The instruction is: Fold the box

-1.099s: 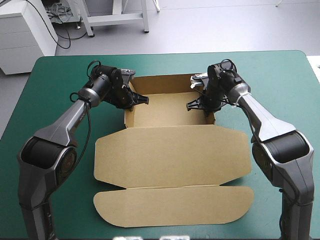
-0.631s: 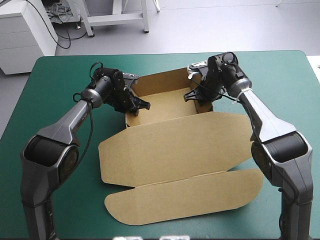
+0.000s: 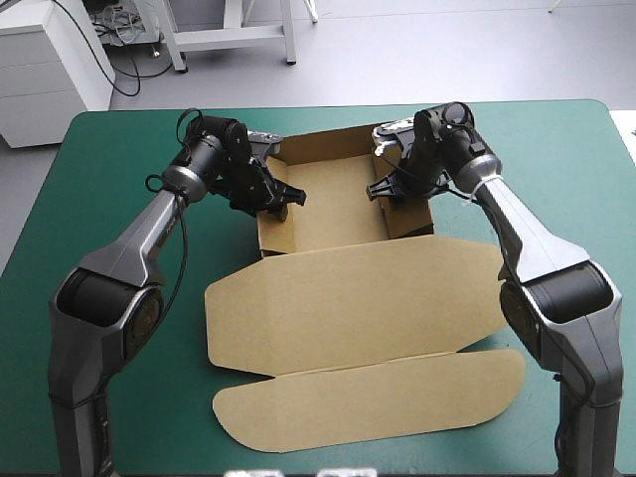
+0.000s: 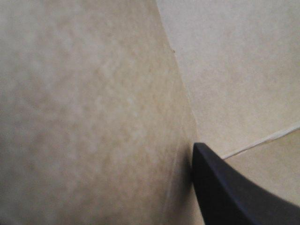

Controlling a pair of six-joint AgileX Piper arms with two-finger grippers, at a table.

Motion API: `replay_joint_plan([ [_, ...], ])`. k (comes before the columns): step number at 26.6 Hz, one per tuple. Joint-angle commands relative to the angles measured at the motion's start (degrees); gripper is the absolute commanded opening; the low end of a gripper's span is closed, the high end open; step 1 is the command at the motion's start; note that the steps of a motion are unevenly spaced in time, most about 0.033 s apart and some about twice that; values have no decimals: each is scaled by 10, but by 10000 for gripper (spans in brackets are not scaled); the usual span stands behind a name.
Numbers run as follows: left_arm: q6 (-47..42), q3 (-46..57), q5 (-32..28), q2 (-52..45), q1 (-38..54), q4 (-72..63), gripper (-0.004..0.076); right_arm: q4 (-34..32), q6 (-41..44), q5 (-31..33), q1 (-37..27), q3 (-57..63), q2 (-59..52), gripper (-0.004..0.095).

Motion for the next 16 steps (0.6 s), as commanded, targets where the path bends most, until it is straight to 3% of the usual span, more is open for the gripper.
replay_joint_plan([
  [1, 0, -28, 20, -36, -8, -34, 377, 18, -10, 2, 2, -22, -51, 534],
  [12, 0, -32, 20, -36, -8, -31, 372, 17, 0, 2, 2, -23, -57, 529],
  [16, 0, -32, 20, -36, -8, -48, 347, 23, 7, 2, 2, -23, -57, 461],
])
